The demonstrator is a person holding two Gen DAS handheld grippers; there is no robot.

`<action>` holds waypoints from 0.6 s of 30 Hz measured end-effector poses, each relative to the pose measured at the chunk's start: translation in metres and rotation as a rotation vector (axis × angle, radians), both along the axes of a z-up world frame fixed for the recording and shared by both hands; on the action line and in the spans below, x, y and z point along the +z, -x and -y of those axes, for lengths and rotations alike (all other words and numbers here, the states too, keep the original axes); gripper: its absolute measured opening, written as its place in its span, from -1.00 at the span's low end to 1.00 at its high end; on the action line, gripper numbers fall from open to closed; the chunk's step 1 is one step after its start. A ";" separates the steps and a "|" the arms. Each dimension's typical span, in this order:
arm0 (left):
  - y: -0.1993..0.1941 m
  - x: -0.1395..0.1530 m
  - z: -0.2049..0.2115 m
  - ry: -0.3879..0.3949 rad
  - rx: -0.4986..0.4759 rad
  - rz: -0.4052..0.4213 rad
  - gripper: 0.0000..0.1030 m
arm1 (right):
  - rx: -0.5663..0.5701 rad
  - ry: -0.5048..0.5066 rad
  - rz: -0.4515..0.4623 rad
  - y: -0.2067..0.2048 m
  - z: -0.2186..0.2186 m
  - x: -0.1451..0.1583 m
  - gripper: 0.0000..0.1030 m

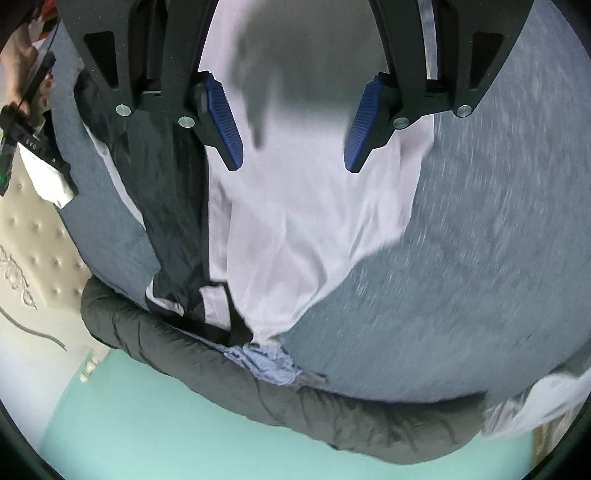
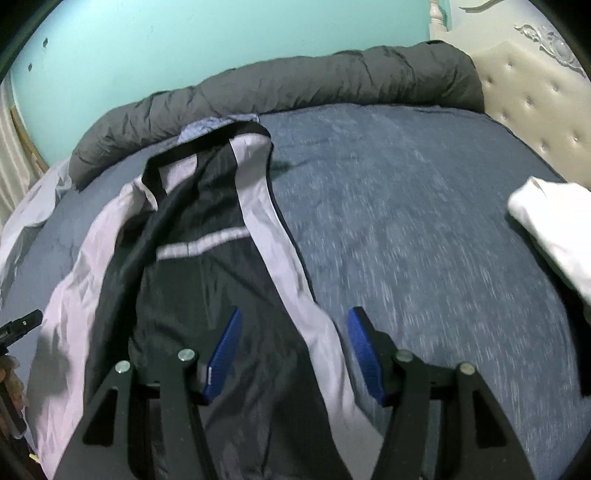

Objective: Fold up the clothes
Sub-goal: 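Lower the jacket onto the bed and open both tools to release it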

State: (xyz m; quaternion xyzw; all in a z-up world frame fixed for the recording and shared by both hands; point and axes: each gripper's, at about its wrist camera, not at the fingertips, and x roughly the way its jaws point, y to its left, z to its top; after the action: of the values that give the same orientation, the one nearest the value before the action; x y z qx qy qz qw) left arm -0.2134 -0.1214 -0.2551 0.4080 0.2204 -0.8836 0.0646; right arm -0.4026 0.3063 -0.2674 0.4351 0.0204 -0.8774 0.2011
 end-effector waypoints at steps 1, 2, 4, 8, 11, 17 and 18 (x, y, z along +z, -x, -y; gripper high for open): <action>-0.008 -0.003 -0.001 -0.002 0.007 -0.002 0.21 | -0.003 -0.008 -0.001 -0.007 -0.003 -0.001 0.17; -0.015 -0.005 -0.002 -0.005 0.012 -0.004 0.22 | -0.007 -0.017 0.003 -0.011 -0.005 -0.003 0.17; -0.029 -0.009 -0.003 -0.007 0.020 -0.007 0.25 | -0.011 -0.025 0.018 -0.018 -0.010 -0.006 0.17; -0.049 -0.011 -0.006 -0.005 0.021 -0.016 0.27 | -0.012 -0.031 0.051 -0.030 -0.020 -0.014 0.17; -0.063 -0.009 -0.006 0.002 0.022 -0.021 0.33 | 0.006 -0.059 0.089 -0.038 -0.024 -0.024 0.27; -0.082 -0.017 -0.001 0.002 0.008 -0.015 0.38 | -0.009 -0.048 0.159 -0.048 -0.040 -0.042 0.28; -0.084 -0.018 -0.001 0.003 0.005 -0.013 0.38 | -0.017 -0.053 0.168 -0.049 -0.042 -0.045 0.28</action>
State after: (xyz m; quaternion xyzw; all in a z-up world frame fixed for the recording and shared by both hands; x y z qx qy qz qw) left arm -0.1297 -0.1206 -0.2735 0.4015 0.2207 -0.8864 0.0660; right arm -0.3533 0.3486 -0.3120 0.5123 0.0230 -0.8387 0.1833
